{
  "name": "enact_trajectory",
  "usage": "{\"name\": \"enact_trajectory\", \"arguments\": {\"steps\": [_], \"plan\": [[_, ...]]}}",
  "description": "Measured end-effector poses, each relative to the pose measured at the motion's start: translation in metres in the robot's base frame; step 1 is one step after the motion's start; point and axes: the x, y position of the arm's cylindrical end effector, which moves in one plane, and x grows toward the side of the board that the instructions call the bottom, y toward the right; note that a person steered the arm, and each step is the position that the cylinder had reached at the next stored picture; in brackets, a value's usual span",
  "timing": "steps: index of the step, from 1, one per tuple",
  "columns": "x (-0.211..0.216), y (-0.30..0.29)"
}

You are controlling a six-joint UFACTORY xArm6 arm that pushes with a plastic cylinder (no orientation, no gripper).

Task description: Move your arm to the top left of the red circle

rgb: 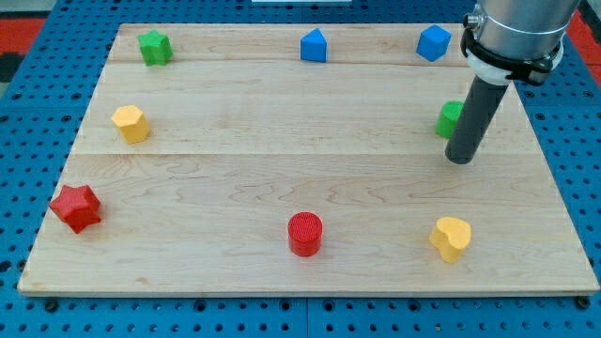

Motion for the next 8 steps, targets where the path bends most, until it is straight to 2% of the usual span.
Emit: {"name": "enact_trajectory", "arguments": {"steps": [2, 3, 4, 7, 8], "plan": [[0.008, -0.016], [0.021, -0.091], [0.014, -0.111], [0.006, -0.121], [0.026, -0.201]]}}
